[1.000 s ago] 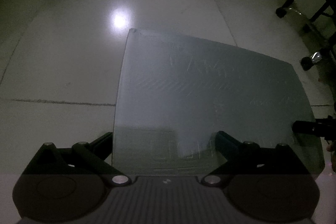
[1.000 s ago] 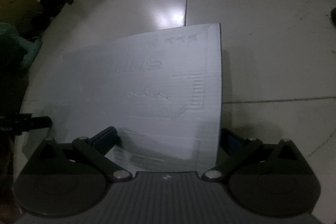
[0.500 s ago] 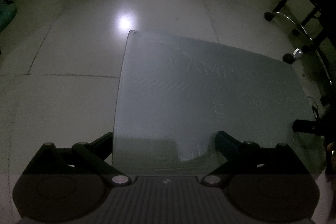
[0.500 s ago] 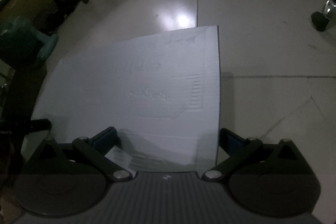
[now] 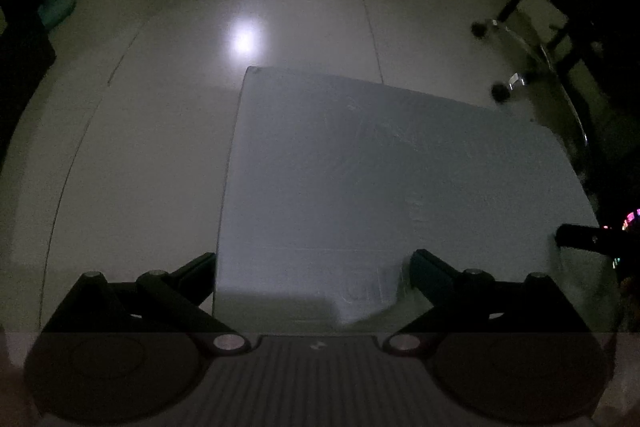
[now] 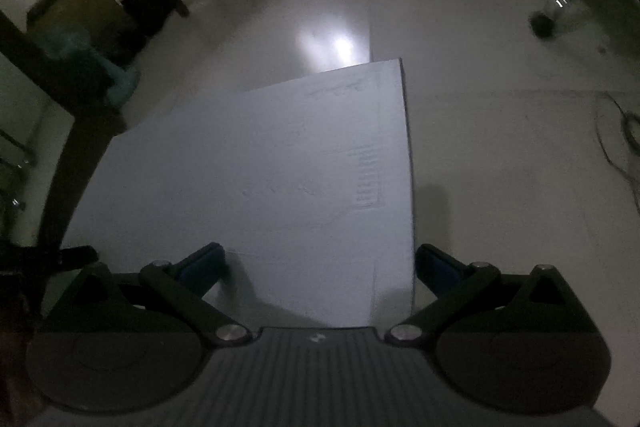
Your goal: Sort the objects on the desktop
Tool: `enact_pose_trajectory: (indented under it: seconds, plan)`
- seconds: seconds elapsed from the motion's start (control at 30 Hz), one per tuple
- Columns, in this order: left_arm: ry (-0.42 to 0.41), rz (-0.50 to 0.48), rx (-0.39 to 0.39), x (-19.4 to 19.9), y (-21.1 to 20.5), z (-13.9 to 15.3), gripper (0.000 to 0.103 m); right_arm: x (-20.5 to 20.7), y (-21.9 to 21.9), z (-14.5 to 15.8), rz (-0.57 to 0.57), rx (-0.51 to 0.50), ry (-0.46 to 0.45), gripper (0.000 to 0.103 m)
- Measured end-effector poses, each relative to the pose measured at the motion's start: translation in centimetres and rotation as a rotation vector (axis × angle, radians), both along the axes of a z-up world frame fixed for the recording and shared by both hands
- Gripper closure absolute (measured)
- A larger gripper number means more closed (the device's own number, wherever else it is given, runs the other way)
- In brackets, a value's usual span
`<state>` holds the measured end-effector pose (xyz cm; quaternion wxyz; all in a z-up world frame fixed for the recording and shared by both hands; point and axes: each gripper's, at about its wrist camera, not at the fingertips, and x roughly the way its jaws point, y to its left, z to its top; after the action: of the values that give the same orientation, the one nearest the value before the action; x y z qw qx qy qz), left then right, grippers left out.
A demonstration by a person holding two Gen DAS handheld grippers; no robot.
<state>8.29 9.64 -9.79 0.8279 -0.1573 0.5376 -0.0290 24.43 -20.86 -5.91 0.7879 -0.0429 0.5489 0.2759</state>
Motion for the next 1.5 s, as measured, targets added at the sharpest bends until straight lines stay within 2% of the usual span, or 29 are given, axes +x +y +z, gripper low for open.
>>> enact_pose_trajectory:
  seconds: [0.13, 0.4, 0.73, 1.03, 1.5]
  plan:
    - [0.015, -0.027, 0.007, -2.5, -0.1, 0.4, 0.002, -2.2, -0.6, -0.1, -0.009, 0.007, 0.033, 0.000]
    - [0.044, -0.018, 0.005, -5.5, -1.1, -1.4, 0.002, -4.2, 0.2, -2.7, -0.018, -0.004, 0.066, 0.000]
    - [-0.019, -0.065, 0.036, -9.2, -2.3, -3.3, 0.001, -7.2, -2.4, -5.5, -0.039, 0.025, 0.077, 0.000]
    - [0.006, -0.048, 0.030, -11.3, -3.4, -5.8, 0.001, -8.8, -4.2, -7.8, -0.045, 0.009, 0.107, 0.000]
    - [0.061, -0.066, 0.058, -12.0, -4.0, -10.7, 0.001, -10.2, -2.0, -12.1, -0.003, -0.043, 0.117, 0.000]
